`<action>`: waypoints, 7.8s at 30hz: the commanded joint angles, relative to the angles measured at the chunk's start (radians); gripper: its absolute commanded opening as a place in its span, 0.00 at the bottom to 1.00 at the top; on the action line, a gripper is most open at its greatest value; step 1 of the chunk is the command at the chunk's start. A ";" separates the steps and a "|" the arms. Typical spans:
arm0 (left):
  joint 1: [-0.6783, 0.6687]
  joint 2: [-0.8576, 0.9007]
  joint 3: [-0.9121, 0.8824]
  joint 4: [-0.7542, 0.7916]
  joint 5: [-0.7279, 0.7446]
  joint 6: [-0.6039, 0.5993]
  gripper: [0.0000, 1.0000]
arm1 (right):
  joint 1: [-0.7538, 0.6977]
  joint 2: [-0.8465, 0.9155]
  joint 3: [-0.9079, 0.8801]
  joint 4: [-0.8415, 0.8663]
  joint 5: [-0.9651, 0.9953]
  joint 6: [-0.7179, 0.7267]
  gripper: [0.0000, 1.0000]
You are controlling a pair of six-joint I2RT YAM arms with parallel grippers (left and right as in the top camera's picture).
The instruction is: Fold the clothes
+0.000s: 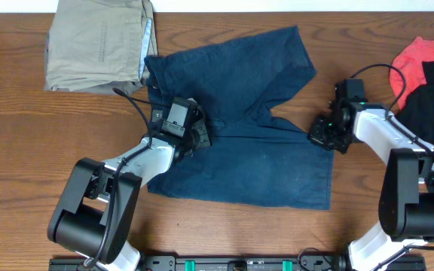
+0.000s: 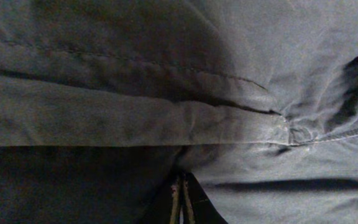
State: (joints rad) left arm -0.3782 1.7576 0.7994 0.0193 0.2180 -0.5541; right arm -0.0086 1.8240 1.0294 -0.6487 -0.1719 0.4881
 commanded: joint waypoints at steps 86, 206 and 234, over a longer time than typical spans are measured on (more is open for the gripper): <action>-0.019 -0.105 -0.030 -0.178 -0.336 0.021 0.06 | 0.260 0.187 0.314 -0.263 0.211 0.042 0.01; 0.197 -0.041 -0.030 -0.118 -0.254 -0.027 0.06 | 0.208 0.232 0.314 0.359 0.070 -0.355 0.55; 0.197 -0.041 -0.030 -0.119 -0.255 -0.027 0.06 | 0.253 0.280 0.313 0.332 0.155 -0.382 0.40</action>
State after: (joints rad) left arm -0.1852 1.7081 0.7929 -0.0944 -0.0185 -0.5766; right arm 0.2260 2.0766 1.3415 -0.3168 -0.0265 0.1204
